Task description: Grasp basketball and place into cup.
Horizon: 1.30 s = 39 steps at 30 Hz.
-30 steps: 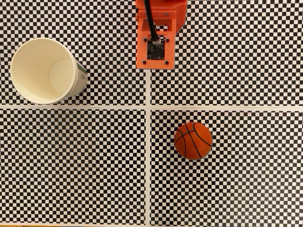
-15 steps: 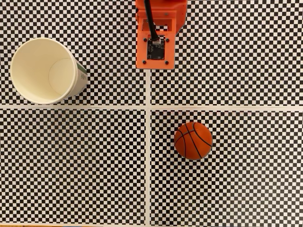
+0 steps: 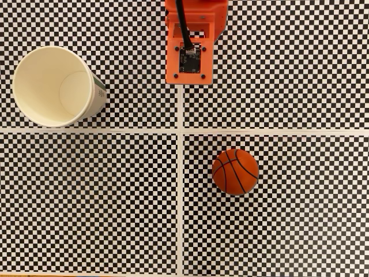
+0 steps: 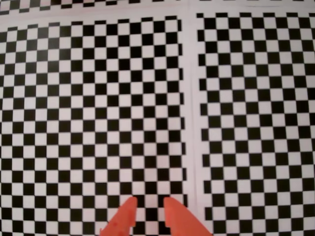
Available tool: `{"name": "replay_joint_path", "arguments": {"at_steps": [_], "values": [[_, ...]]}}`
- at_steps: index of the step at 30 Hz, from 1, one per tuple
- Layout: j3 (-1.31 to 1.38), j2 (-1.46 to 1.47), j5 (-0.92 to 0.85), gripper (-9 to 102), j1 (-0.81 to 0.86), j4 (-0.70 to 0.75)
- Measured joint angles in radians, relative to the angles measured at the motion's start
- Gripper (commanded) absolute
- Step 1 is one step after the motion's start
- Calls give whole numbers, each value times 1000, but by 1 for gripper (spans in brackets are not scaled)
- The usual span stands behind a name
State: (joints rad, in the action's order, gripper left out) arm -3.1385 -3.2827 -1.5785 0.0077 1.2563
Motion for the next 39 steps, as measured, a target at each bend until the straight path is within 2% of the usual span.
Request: {"name": "replay_joint_path", "arguments": {"at_steps": [14,18,21,28,30,33,39], "values": [[0,0,2,0,34,0],[0,0,71,0,38,-18],[0,0,80,0,49,-98],[6,0,-12,0,74,-411],[28,0,-6,0,83,-449],[118,26,-15,0,106,-445],[400,247,-21,6,114,-311]]}}
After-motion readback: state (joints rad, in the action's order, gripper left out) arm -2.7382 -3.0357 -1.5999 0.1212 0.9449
